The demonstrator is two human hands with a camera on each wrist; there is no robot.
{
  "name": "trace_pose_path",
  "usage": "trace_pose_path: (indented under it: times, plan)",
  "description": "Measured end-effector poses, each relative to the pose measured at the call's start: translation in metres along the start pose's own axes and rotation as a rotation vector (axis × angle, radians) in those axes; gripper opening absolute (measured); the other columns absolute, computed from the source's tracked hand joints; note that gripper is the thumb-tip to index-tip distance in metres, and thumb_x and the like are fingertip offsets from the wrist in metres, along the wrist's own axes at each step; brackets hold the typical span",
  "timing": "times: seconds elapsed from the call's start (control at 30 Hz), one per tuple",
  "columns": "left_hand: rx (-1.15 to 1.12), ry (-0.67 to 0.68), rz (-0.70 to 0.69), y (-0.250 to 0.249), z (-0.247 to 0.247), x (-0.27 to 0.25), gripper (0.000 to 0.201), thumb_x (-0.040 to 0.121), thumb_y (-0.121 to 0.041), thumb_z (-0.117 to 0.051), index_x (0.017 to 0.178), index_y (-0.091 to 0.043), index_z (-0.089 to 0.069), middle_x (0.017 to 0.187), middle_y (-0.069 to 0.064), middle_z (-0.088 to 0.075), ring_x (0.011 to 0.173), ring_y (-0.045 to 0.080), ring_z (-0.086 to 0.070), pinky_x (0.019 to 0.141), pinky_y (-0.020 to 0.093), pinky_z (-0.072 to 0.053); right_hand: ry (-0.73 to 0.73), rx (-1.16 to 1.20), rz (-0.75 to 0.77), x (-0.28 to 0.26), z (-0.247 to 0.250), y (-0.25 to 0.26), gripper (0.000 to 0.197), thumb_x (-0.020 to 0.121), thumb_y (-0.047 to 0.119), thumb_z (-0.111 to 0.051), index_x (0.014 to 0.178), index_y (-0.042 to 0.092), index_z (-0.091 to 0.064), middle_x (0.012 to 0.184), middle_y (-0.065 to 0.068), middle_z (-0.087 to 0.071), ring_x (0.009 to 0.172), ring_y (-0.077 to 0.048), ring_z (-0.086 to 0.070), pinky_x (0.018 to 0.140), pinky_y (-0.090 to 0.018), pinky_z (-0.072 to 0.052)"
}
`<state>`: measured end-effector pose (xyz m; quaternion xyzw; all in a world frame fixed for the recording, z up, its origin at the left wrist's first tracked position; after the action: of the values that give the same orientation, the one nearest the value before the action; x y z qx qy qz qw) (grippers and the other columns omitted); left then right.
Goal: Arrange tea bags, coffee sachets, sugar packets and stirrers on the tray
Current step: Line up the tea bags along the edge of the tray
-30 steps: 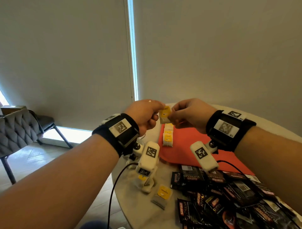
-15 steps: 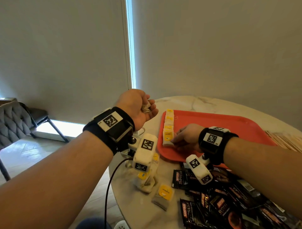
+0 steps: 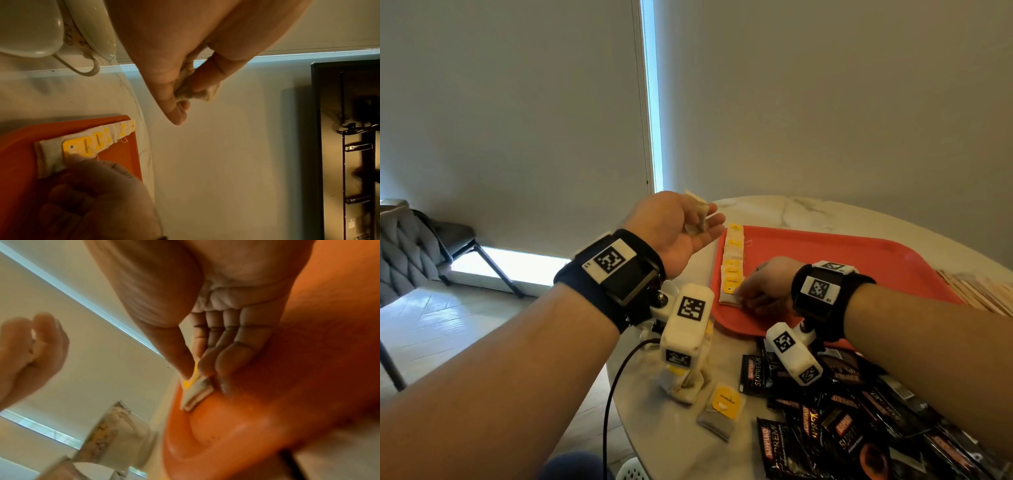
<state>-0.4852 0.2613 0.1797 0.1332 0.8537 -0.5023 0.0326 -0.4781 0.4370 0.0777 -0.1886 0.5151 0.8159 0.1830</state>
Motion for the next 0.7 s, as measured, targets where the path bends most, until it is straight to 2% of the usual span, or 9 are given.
trace_pose_path:
  times: [0.07,0.13,0.23,0.33,0.4,0.5,0.63,0.7]
  plan:
    - [0.013,0.013,-0.002,0.006,-0.001,0.002,0.039,0.091,0.018,-0.042,0.124,0.008,-0.060,0.120,0.021,-0.064,0.104,0.033,-0.072,0.079,0.038,-0.066,-0.071,0.038,0.072,-0.005,0.010,0.011,0.018,0.088,0.009,-0.077,0.076,0.006,-0.063,0.069,-0.010,-0.061,0.054,-0.018,-0.055,0.054,-0.028,-0.048]
    - [0.030,0.011,0.002,0.014,-0.002,0.002,0.037,0.096,0.015,-0.047,0.129,0.005,-0.060,0.119,0.021,-0.066,0.098,0.030,-0.075,0.074,0.035,-0.066,-0.133,0.149,0.210,-0.015,0.023,0.032,0.016,0.090,0.015,-0.076,0.083,0.008,-0.063,0.069,-0.008,-0.058,0.052,-0.017,-0.053,0.050,-0.026,-0.047]
    - [0.071,0.011,-0.001,0.022,-0.007,0.001,0.039,0.097,0.011,-0.056,0.134,0.000,-0.059,0.114,0.021,-0.071,0.088,0.026,-0.079,0.071,0.032,-0.064,-0.112,0.292,0.428,-0.041,0.039,0.067,0.021,0.093,0.031,-0.072,0.088,0.011,-0.067,0.074,-0.005,-0.061,0.058,-0.015,-0.054,0.053,-0.028,-0.045]
    - [0.128,0.044,-0.015,0.025,-0.015,-0.004,0.036,0.094,0.011,-0.063,0.128,-0.001,-0.062,0.110,0.019,-0.074,0.092,0.026,-0.079,0.074,0.031,-0.064,-0.073,0.232,0.542,-0.064,0.047,0.089,0.032,0.090,0.045,-0.072,0.094,0.014,-0.072,0.081,-0.001,-0.065,0.066,-0.014,-0.057,0.060,-0.029,-0.047]
    - [0.163,0.067,-0.020,0.025,-0.021,-0.008,0.034,0.093,0.012,-0.063,0.124,-0.002,-0.064,0.110,0.018,-0.075,0.094,0.026,-0.079,0.078,0.032,-0.065,-0.094,0.134,0.565,-0.072,0.050,0.092,0.027,0.086,0.040,-0.078,0.096,0.015,-0.074,0.082,0.001,-0.068,0.070,-0.012,-0.060,0.061,-0.029,-0.049]
    - [0.166,0.086,-0.010,0.027,-0.028,-0.015,0.039,0.093,0.021,-0.052,0.122,-0.003,-0.063,0.116,0.021,-0.073,0.097,0.029,-0.078,0.077,0.032,-0.066,-0.087,0.175,0.573,-0.074,0.055,0.090,0.010,0.086,0.024,-0.079,0.090,0.018,-0.073,0.085,-0.002,-0.069,0.076,-0.015,-0.060,0.062,-0.029,-0.050]
    - [0.170,0.116,-0.016,0.029,-0.035,-0.023,0.048,0.091,0.026,-0.044,0.125,-0.004,-0.061,0.122,0.023,-0.070,0.101,0.033,-0.078,0.079,0.035,-0.066,-0.049,0.174,0.586,-0.079,0.056,0.086,0.009,0.084,0.025,-0.081,0.090,0.021,-0.075,0.084,0.000,-0.072,0.077,-0.014,-0.060,0.067,-0.030,-0.050]
    - [0.197,0.121,-0.030,0.028,-0.036,-0.026,0.049,0.092,0.025,-0.046,0.127,-0.006,-0.060,0.121,0.023,-0.070,0.102,0.033,-0.077,0.081,0.036,-0.066,-0.059,0.171,0.614,-0.084,0.058,0.087,0.009,0.085,0.025,-0.081,0.089,0.020,-0.076,0.085,-0.004,-0.073,0.081,-0.015,-0.061,0.071,-0.032,-0.051]
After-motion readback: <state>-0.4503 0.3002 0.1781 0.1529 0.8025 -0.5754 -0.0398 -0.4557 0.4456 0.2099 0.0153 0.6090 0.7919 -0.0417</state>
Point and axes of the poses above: each hand's wrist, its own x-axis towards the middle knuckle, its own z-axis out of the back of the hand, y = z × x, the point moved 9 cm from there along x, towards the middle knuckle
